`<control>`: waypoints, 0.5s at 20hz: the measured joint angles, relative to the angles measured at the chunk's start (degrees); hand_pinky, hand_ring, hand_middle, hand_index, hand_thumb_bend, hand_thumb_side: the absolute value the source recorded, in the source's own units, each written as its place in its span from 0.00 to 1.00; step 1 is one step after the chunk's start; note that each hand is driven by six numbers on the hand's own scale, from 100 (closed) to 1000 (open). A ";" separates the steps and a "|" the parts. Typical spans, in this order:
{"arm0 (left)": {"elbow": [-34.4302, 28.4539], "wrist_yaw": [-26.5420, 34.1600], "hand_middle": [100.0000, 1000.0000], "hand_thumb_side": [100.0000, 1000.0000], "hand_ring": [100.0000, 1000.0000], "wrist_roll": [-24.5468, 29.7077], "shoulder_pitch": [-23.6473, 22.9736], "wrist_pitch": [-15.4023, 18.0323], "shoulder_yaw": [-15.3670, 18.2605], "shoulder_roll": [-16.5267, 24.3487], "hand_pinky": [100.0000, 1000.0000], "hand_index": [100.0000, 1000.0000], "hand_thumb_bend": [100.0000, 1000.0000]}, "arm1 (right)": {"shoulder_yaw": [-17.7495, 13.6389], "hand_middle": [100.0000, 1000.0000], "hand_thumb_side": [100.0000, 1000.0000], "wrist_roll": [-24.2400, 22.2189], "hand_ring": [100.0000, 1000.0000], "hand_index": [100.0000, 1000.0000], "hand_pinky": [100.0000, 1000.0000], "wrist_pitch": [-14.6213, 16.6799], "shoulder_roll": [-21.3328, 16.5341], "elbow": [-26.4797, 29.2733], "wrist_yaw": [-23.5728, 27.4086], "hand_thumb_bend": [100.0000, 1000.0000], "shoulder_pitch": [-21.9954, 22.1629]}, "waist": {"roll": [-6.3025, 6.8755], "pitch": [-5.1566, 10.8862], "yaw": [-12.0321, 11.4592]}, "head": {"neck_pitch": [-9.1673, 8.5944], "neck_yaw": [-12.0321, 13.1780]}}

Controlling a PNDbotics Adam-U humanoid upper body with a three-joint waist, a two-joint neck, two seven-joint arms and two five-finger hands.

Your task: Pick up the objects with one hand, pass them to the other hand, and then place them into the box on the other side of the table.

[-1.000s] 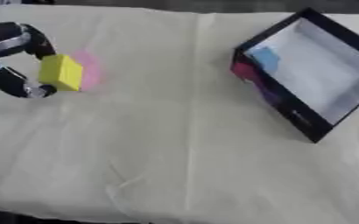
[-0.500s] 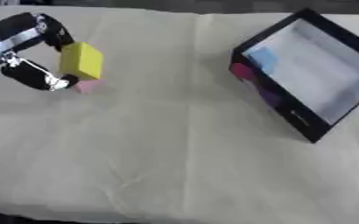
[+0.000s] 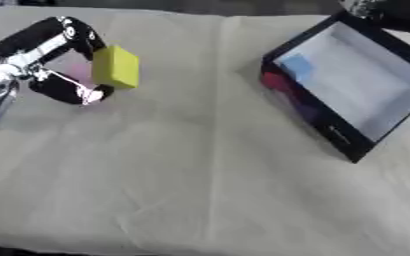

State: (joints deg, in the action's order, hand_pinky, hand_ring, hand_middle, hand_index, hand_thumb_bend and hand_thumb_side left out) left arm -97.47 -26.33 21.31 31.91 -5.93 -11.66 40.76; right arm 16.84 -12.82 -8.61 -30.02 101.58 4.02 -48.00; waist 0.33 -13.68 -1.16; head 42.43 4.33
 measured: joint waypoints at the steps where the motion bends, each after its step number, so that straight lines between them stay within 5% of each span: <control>1: -0.12 -0.02 0.51 0.00 0.54 -0.19 0.11 0.02 -0.17 -0.46 0.69 0.44 0.14 | 0.32 0.95 0.39 -0.34 0.88 0.93 0.91 0.05 0.30 -0.24 -0.31 0.00 -0.26 | 0.00 0.00 -0.04 | 0.00 -0.11; 10: -0.29 -0.92 0.50 0.00 0.52 -2.02 1.10 0.45 -0.96 -5.20 0.68 0.43 0.11 | 2.82 0.95 0.37 -3.25 0.88 0.93 0.90 0.67 3.15 -2.36 -3.61 0.00 -2.42 | -0.14 0.00 -0.24 | 0.02 -0.99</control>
State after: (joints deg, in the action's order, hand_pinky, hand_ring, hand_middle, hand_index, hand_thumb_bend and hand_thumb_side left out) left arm -97.76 -27.26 19.29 33.01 -5.47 -12.62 35.56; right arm 19.65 -16.06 -7.94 -26.87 99.22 0.41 -50.43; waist 0.19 -13.68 -1.40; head 42.45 3.34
